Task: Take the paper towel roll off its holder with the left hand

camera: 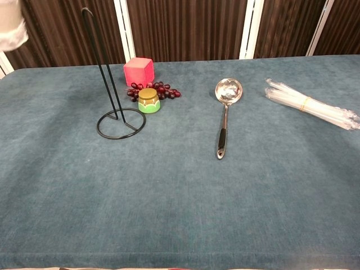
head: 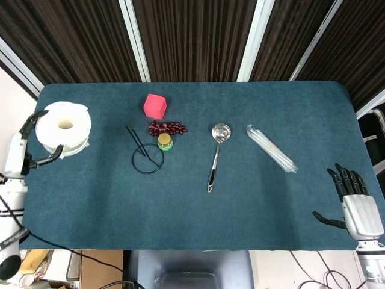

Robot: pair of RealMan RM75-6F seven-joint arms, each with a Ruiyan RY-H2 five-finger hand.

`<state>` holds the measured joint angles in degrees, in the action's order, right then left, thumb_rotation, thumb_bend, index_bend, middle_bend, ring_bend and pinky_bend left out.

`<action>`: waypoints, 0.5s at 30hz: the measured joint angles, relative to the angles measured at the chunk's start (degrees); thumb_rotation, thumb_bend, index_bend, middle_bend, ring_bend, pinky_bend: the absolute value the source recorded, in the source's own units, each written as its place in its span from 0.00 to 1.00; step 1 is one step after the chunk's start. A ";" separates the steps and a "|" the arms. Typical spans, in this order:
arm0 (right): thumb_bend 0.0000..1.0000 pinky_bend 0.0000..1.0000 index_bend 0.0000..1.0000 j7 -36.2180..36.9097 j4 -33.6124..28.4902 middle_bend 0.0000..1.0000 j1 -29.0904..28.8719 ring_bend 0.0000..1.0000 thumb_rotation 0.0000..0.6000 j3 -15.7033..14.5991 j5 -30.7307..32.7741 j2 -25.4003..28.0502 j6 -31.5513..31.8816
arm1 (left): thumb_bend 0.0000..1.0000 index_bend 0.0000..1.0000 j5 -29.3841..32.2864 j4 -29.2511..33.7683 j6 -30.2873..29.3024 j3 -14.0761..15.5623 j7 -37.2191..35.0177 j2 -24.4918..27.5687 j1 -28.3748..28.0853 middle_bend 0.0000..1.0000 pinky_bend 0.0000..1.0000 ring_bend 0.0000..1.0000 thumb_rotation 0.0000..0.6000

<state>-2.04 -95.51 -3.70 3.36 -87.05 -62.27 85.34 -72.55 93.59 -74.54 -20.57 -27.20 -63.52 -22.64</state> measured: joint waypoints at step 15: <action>0.15 0.07 0.00 -0.42 0.39 0.00 -0.40 0.00 1.00 -0.25 0.24 -0.35 -1.02 | 0.45 0.34 1.62 -12.88 -6.16 8.68 3.36 -18.63 7.85 0.52 0.78 0.49 1.00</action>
<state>-2.46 -95.11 -4.11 3.10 -86.81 -62.62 84.32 -70.92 80.71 -80.70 -11.89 -23.84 -82.15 -14.79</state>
